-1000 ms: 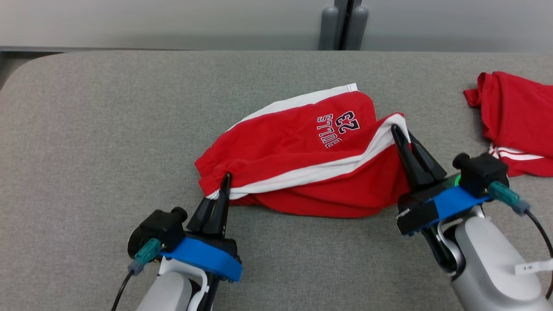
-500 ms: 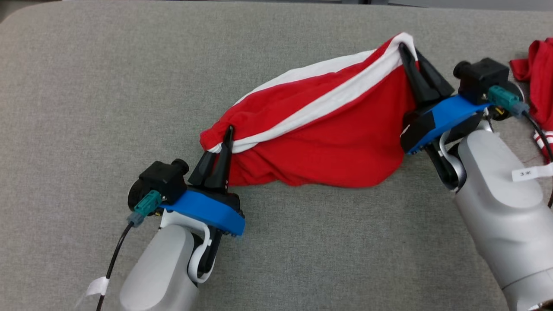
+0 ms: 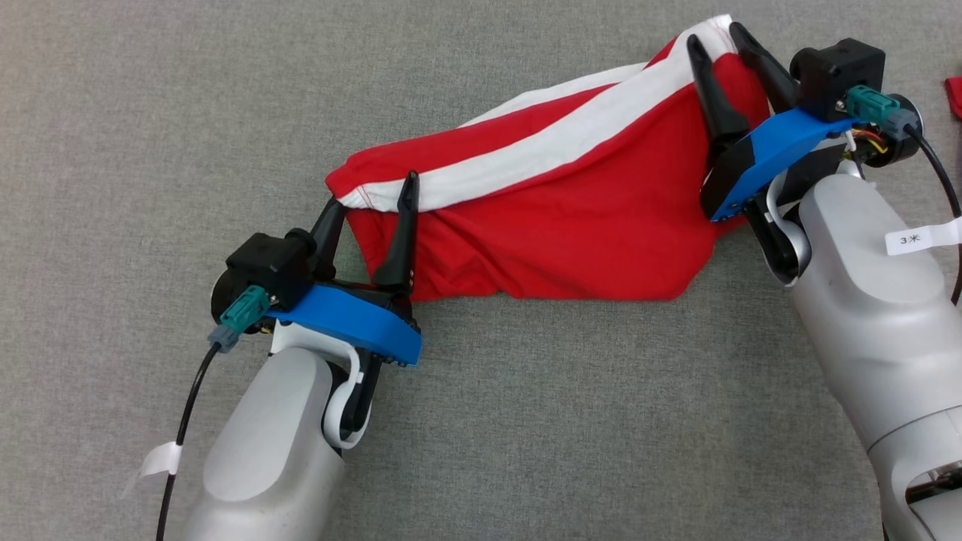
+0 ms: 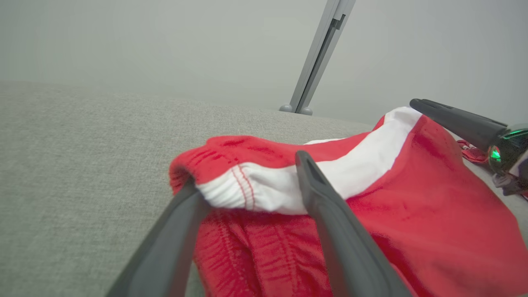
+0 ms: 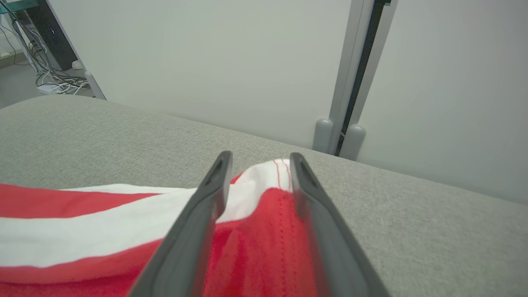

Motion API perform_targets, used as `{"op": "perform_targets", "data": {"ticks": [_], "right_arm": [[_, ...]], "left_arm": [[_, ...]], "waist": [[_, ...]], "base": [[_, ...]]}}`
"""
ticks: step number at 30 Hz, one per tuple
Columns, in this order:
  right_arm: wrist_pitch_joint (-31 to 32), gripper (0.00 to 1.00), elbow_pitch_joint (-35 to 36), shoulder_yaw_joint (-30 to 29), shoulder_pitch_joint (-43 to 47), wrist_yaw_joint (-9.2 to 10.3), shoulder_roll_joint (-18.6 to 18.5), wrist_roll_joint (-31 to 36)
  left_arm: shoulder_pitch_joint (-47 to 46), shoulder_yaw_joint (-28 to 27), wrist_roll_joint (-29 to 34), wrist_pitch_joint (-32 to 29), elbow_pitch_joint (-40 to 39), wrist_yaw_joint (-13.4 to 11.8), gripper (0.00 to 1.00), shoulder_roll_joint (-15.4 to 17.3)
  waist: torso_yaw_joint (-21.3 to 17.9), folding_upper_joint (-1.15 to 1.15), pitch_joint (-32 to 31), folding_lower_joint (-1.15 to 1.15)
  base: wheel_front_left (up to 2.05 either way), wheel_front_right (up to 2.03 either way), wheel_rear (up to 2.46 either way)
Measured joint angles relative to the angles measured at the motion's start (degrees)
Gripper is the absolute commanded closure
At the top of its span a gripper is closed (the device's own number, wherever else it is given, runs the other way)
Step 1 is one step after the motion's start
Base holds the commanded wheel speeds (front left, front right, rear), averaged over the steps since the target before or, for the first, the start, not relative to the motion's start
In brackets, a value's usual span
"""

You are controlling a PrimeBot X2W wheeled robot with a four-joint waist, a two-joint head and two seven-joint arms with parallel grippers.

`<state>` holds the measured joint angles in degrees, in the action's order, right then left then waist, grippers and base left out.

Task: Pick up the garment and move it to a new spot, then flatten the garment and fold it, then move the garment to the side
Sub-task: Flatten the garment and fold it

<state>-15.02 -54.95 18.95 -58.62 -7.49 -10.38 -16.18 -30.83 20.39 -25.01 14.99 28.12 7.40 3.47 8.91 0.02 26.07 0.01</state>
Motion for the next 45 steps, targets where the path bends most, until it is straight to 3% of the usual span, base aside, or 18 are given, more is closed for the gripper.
{"op": "perform_targets", "data": {"ticks": [13, 27, 32, 38, 44, 45], "right_arm": [[0.0, 0.00, -1.6, 1.6, 5.7, 0.00, -2.2, -1.2], [0.1, 0.00, -12.8, 5.5, 7.1, 0.00, -3.1, -5.7], [0.3, 0.00, -14.7, 6.5, 6.4, 0.00, -3.3, -6.9], [1.5, 0.00, -16.0, 7.2, 6.1, 0.00, -2.9, -10.0], [4.6, 0.00, -16.6, 8.7, 5.4, 0.01, -2.9, -11.7], [5.0, 0.04, -16.6, 9.1, 5.4, 0.01, -2.8, -11.9]], "left_arm": [[8.0, -3.4, 2.2, 0.0, -5.1, 0.0, 0.00, 1.4], [17.4, -18.3, 10.7, 0.0, -17.6, -0.6, 0.00, -0.1], [19.3, -21.0, 12.1, 0.0, -20.1, -1.1, 0.00, -0.4], [21.4, -21.5, 10.0, 0.0, -22.0, -3.4, 0.00, -0.5], [21.7, -20.6, 9.3, 0.0, -22.2, -4.2, 0.00, -0.5], [21.7, -20.6, 9.3, 0.0, -22.1, -4.2, 0.00, -0.5]], "waist": [[-0.1, -0.02, -4.6, -0.02], [1.9, -0.02, -6.8, -0.02], [2.7, -0.02, -6.9, -0.02], [3.7, -0.02, -6.8, -0.01], [4.6, -0.02, -6.7, -0.01], [4.6, -0.02, -6.7, -0.01]], "base": [[0.00, 0.00, 0.00], [0.00, 0.00, 0.00], [0.00, 0.00, 0.00], [0.00, 0.00, 0.00], [0.00, 0.00, 0.00], [0.00, 0.00, 0.00]]}}
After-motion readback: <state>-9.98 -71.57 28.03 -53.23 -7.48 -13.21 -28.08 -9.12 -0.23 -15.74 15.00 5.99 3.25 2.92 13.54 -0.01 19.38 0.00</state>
